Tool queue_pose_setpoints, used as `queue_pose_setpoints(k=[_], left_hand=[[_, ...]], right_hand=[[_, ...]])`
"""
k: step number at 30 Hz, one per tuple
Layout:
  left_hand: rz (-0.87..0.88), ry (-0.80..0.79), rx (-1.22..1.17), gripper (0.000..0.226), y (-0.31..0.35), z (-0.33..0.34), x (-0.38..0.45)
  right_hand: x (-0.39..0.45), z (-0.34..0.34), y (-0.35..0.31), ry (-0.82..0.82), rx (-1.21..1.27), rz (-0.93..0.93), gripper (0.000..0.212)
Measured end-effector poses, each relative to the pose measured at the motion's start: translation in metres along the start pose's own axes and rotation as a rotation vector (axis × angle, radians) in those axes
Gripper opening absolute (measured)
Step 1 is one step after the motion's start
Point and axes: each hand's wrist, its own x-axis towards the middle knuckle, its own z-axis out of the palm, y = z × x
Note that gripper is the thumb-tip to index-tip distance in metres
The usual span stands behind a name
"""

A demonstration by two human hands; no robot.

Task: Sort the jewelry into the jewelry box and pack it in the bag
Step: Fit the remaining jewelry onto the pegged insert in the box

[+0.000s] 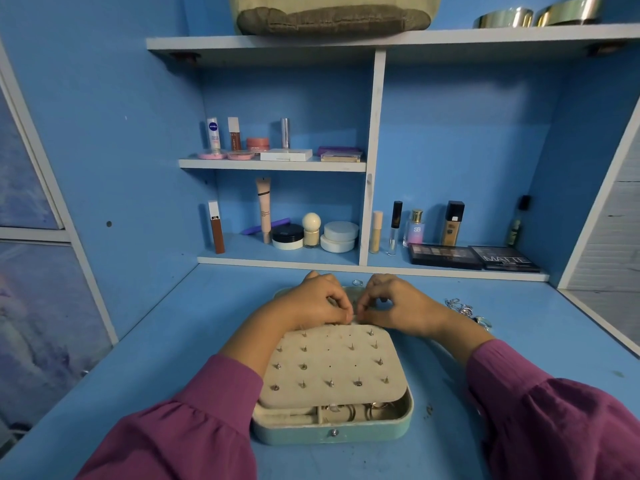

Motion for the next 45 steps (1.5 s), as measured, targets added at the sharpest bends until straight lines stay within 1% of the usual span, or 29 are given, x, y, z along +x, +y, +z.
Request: queue_pose_setpoints(k=[4,8,11,14,18,21,24,29,35,40,45], left_hand=[[-0.003,0.004,0.020,0.010,-0.0002,-0.0004,-0.0002],[-0.017,0.023,0.001,0.008,-0.0007,0.0001,-0.0002],[-0.021,0.023,0.020,0.009,-0.0009,0.0005,0.0006],[-0.021,0.020,0.020,0.009,-0.0014,0.0003,0.0009],[-0.019,0.017,0.020,0.007,-0.0015,0.0005,0.0003],[-0.016,0.019,0.015,0.010,-0.0017,0.0006,0.0005],[-0.020,0.020,0.010,0.015,-0.0023,0.0006,0.0007],[-0.013,0.023,0.013,0.017,-0.0028,0.0009,0.0003],[-0.022,0.023,0.008,0.014,-0.0018,0.0004,-0.0004],[-0.027,0.021,0.006,0.008,-0.0010,0.0002,-0.0009],[-0.023,0.026,0.008,0.011,-0.0013,0.0008,-0.0009]], right_hand=[[0.0007,-0.0003,-0.0001,-0.005,0.002,-0.024,0.005],[0.0025,0.0004,0.0010,0.040,-0.100,0.058,0.024],[0.0043,0.0037,0.0015,0.075,-0.279,-0.008,0.028],[0.0036,0.0038,-0.0001,0.093,-0.349,-0.060,0.029],[0.0021,0.0019,-0.0010,0.109,-0.309,-0.049,0.025],[0.0018,0.0013,-0.0024,0.099,-0.266,-0.022,0.022],[0.0014,0.0015,-0.0028,0.089,-0.281,-0.009,0.024],[0.0004,0.0007,-0.0037,0.080,-0.292,-0.026,0.022],[0.0007,0.0010,-0.0019,0.088,-0.349,-0.029,0.036],[0.0000,0.0000,-0.0029,0.093,-0.356,-0.047,0.031],[0.0001,0.0012,-0.0017,0.067,-0.323,-0.022,0.026]])
